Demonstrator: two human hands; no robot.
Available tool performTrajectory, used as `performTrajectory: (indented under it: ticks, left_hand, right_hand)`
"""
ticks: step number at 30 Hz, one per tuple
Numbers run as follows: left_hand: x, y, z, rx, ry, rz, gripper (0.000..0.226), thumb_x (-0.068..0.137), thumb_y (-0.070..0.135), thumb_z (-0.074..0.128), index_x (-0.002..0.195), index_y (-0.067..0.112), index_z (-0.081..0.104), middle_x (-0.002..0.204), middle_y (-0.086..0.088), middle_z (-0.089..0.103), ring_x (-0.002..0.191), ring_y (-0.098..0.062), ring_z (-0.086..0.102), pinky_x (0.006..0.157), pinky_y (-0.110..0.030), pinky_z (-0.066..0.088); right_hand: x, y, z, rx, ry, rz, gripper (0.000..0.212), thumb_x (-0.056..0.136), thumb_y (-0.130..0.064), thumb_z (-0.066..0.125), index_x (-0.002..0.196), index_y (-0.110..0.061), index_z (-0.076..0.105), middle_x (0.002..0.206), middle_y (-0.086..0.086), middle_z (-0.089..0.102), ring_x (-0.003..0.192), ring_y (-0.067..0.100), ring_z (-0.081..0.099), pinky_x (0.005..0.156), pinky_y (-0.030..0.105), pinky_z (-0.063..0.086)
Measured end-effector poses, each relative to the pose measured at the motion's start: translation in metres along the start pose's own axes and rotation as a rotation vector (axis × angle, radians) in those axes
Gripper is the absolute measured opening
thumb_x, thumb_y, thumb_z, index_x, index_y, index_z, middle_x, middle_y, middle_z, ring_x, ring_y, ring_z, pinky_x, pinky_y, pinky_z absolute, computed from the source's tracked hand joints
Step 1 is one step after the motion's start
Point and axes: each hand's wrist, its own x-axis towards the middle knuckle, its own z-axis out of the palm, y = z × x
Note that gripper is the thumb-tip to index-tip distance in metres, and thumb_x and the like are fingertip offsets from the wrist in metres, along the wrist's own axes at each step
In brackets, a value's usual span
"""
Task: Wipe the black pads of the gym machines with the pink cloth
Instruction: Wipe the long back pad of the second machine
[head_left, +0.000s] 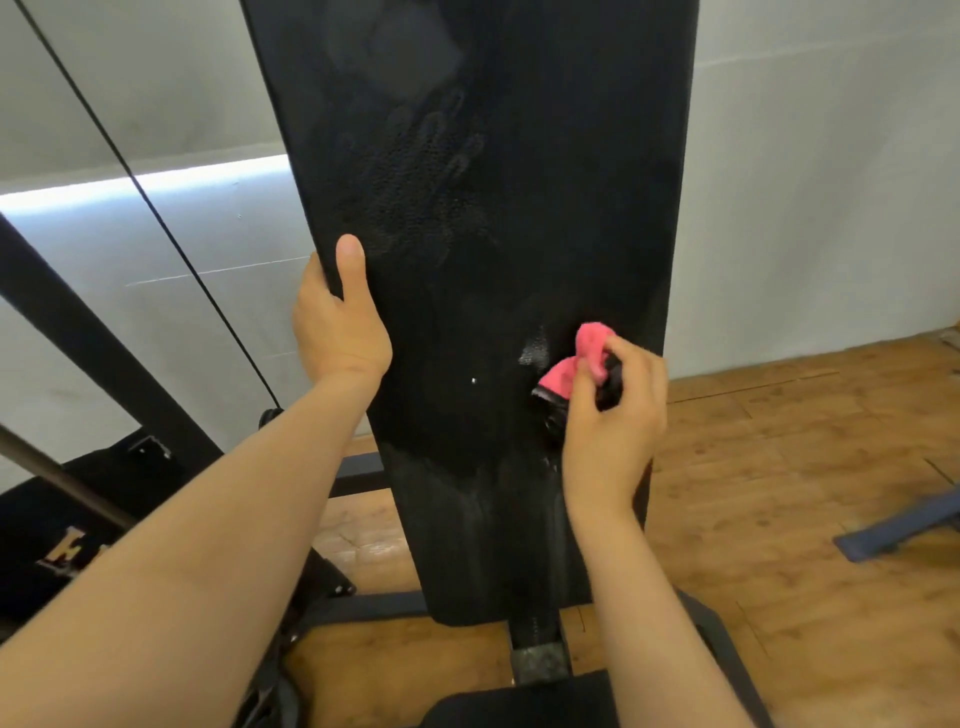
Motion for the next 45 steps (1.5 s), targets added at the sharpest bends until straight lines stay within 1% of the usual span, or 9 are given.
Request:
performTrajectory:
  ticks: [3,7,14,23,25,30,35,42,45]
  left_hand:
    - [0.0,0.0,0.0,0.0,0.009,-0.004,0.05,0.101,0.05,0.028,0.123,0.015,0.058,0.108,0.006,0.058,0.103,-0.009,0.053,0.09,-0.025,0.041]
    - [-0.001,0.001,0.0,-0.003,0.009,-0.009,0.051,0.1,0.051,0.028,0.123,0.016,0.057,0.109,0.006,0.059,0.105,-0.01,0.054,0.093,-0.027,0.042]
    - [0.001,0.002,0.0,0.004,0.0,-0.008,0.048,0.101,0.049,0.027,0.124,0.017,0.056,0.109,0.008,0.056,0.105,-0.007,0.051,0.088,-0.022,0.036]
    - [-0.001,0.001,0.0,-0.001,0.003,-0.009,0.053,0.101,0.05,0.028,0.127,0.013,0.056,0.118,-0.001,0.061,0.11,-0.013,0.055,0.092,-0.025,0.041]
    - [0.0,0.001,0.0,0.005,0.005,-0.007,0.054,0.101,0.05,0.027,0.126,0.012,0.056,0.119,-0.003,0.061,0.111,-0.016,0.055,0.094,-0.027,0.041]
    - [0.001,0.001,0.001,0.007,-0.001,0.001,0.054,0.101,0.051,0.027,0.126,0.012,0.056,0.117,-0.001,0.061,0.109,-0.013,0.055,0.093,-0.026,0.041]
    - [-0.001,0.0,-0.002,0.008,-0.006,0.007,0.05,0.101,0.049,0.027,0.117,0.012,0.058,0.1,0.007,0.056,0.098,-0.008,0.052,0.085,-0.024,0.037]
    - [0.002,-0.002,0.0,0.009,-0.021,0.007,0.045,0.1,0.05,0.028,0.114,0.019,0.057,0.101,0.008,0.057,0.097,-0.007,0.053,0.084,-0.021,0.039]
    - [0.002,-0.003,-0.002,0.021,-0.039,0.001,0.037,0.101,0.05,0.028,0.105,0.023,0.053,0.09,0.015,0.054,0.083,0.001,0.051,0.072,-0.012,0.036]
  right_hand:
    - [-0.04,0.006,0.015,-0.01,-0.075,0.058,0.022,0.085,-0.017,0.06,0.106,-0.015,0.065,0.11,-0.003,0.057,0.101,0.009,0.056,0.083,0.016,0.048]
    - [-0.073,0.018,0.011,-0.055,-0.287,0.011,0.023,0.082,-0.008,0.07,0.101,-0.018,0.065,0.105,-0.009,0.056,0.096,0.002,0.053,0.079,0.015,0.048]
    - [0.018,0.004,-0.007,0.0,0.095,0.033,0.009,0.088,-0.01,0.066,0.097,-0.009,0.066,0.096,0.001,0.055,0.082,0.01,0.05,0.072,0.006,0.038]
    - [-0.047,0.013,0.007,-0.037,-0.264,0.05,0.022,0.081,-0.008,0.072,0.101,-0.016,0.068,0.101,-0.005,0.06,0.094,0.008,0.058,0.077,0.012,0.046]
    - [-0.035,0.008,0.002,-0.046,-0.25,0.023,0.017,0.082,-0.012,0.073,0.097,-0.016,0.068,0.097,-0.007,0.059,0.091,0.005,0.057,0.077,0.013,0.047]
    - [0.022,-0.011,-0.001,0.012,0.049,0.057,0.01,0.086,-0.016,0.07,0.094,-0.011,0.069,0.094,0.0,0.06,0.081,0.004,0.051,0.072,0.001,0.036]
    - [-0.038,-0.01,0.012,-0.054,-0.208,0.04,0.019,0.081,-0.01,0.072,0.099,-0.017,0.068,0.098,-0.007,0.06,0.091,0.001,0.056,0.079,0.004,0.041]
    - [0.013,-0.031,0.014,0.043,-0.01,0.066,0.007,0.086,-0.02,0.071,0.09,-0.016,0.068,0.091,-0.005,0.057,0.08,-0.006,0.053,0.072,0.003,0.04]
    - [-0.017,-0.022,0.015,-0.048,-0.147,0.023,0.014,0.083,-0.014,0.072,0.095,-0.019,0.068,0.094,-0.007,0.056,0.085,0.0,0.055,0.075,0.006,0.042]
